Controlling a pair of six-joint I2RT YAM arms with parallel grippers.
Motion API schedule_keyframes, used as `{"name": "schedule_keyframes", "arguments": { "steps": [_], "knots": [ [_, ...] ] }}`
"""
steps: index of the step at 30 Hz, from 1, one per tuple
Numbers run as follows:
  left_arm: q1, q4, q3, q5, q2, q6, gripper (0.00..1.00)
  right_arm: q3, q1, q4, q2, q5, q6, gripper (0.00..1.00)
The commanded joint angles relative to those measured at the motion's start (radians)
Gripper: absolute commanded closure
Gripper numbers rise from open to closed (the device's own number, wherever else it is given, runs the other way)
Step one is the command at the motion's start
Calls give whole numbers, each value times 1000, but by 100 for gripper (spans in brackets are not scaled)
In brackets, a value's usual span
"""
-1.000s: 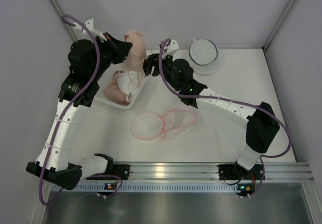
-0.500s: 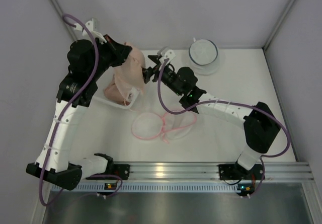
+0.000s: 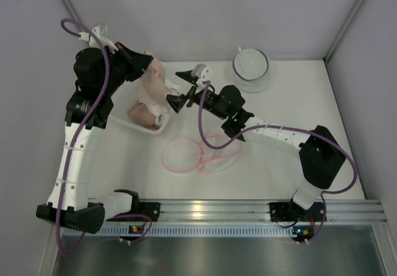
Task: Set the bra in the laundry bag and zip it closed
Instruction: Adjust the bra.
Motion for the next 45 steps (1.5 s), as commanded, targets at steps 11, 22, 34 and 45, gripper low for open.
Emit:
{"name": "schedule_keyframes", "arguments": {
  "steps": [11, 22, 34, 45],
  "knots": [
    [4, 83, -52, 157, -34, -59, 100, 239, 12, 4, 115, 137, 4, 10],
    [4, 77, -51, 123, -58, 6, 100, 173, 12, 44, 58, 155, 7, 71],
    [4, 41, -21, 268, -70, 207, 58, 127, -14, -45, -37, 80, 111, 85],
    [4, -127, 17, 220, -114, 437, 9, 216, -59, -439, -94, 86, 92, 87]
  ]
}}
